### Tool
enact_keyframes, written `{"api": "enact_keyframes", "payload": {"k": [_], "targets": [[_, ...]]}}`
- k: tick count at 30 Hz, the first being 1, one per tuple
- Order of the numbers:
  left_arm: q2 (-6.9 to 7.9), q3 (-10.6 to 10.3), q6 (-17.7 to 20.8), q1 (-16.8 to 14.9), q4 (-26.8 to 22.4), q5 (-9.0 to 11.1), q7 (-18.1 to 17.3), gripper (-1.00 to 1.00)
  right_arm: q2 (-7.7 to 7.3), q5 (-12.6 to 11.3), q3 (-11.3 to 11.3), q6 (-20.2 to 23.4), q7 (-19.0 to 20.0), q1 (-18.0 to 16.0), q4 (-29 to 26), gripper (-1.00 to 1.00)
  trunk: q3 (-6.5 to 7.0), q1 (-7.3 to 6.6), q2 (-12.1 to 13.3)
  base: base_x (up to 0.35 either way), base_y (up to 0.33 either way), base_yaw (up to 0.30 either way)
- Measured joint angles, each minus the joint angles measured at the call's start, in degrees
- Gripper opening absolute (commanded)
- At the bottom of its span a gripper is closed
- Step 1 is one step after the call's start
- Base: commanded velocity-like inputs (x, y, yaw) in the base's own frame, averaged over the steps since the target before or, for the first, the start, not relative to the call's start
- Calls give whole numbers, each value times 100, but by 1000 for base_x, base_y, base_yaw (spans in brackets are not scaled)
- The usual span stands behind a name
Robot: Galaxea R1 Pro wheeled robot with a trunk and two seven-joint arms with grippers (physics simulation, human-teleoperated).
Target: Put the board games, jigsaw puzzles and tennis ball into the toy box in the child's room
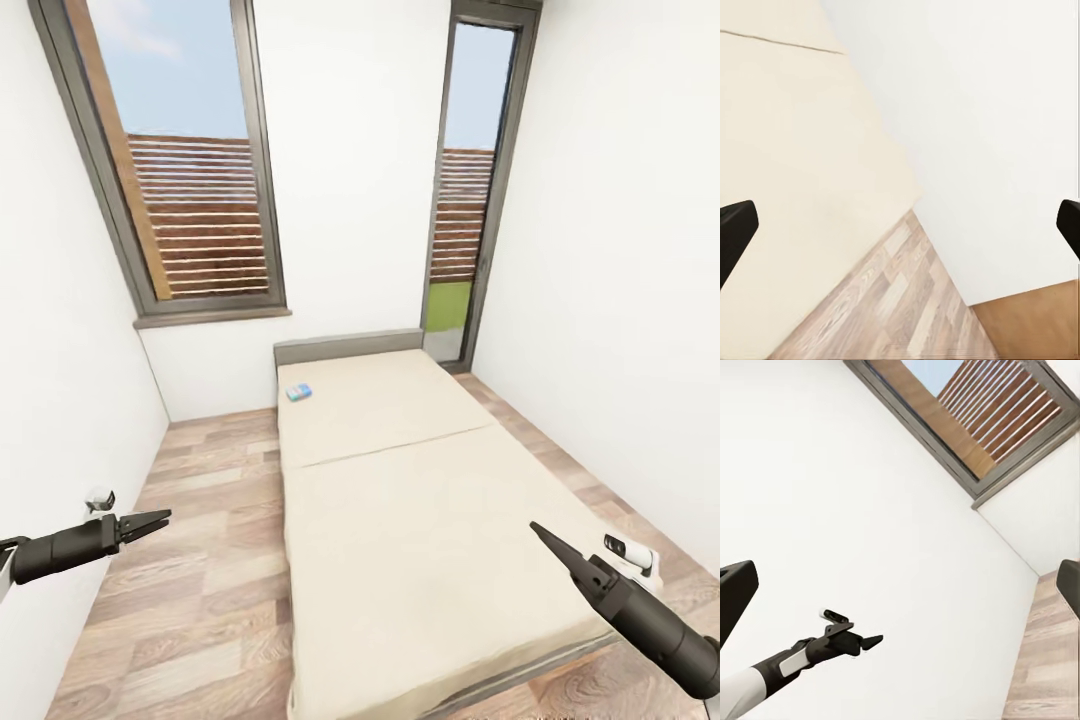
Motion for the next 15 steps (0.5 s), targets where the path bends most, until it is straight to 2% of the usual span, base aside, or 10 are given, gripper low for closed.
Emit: {"api": "enact_keyframes", "payload": {"k": [15], "targets": [[7,0,0,0,-1,0,-2,100,1,1,4,12,-4,0,1,100,41,0,0,33,249,-267]]}}
